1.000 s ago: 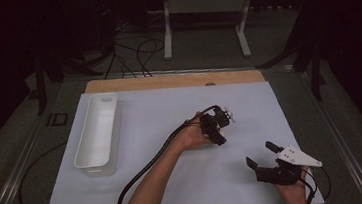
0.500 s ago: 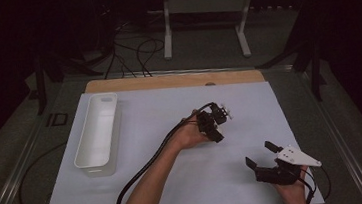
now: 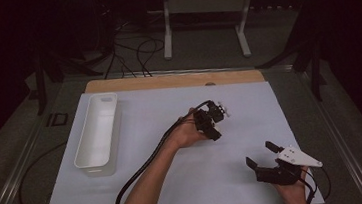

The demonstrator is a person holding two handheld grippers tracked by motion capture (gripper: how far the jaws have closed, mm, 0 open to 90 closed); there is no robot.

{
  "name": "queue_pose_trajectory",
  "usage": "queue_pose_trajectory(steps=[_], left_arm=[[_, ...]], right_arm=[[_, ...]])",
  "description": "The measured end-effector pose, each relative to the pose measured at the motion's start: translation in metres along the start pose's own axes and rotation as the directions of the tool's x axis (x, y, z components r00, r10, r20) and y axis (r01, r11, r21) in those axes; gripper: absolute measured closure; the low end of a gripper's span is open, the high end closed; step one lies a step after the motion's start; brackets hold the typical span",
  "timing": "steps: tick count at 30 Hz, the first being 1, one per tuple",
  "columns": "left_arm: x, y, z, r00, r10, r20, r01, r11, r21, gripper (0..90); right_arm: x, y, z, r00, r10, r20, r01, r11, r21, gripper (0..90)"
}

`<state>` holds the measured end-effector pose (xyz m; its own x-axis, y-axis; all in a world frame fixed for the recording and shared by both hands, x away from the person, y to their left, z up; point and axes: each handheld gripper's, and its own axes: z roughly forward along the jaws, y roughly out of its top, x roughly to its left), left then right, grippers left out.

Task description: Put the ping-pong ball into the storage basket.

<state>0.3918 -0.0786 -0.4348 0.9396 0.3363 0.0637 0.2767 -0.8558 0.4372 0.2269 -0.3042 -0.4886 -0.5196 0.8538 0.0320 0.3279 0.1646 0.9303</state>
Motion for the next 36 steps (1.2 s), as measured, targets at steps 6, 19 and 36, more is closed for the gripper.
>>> queue_pose_trajectory(steps=[6,19,36], left_arm=[[0.003,-0.003,-0.005,0.9998,-0.011,-0.014,0.011,0.9999,0.003,51.2],[0.011,-0.010,-0.020,0.9987,-0.029,-0.043,0.030,0.9995,0.011,51.2],[0.022,-0.021,-0.041,0.9954,-0.061,-0.074,0.062,0.9981,0.008,51.2]], right_arm=[[0.000,0.000,-0.001,1.0000,0.003,0.002,-0.003,1.000,0.000,8.0],[0.000,0.000,-0.001,1.0000,0.005,0.002,-0.005,1.000,-0.004,8.0],[0.000,0.000,-0.001,0.9999,0.009,0.004,-0.009,1.000,-0.003,8.0]])
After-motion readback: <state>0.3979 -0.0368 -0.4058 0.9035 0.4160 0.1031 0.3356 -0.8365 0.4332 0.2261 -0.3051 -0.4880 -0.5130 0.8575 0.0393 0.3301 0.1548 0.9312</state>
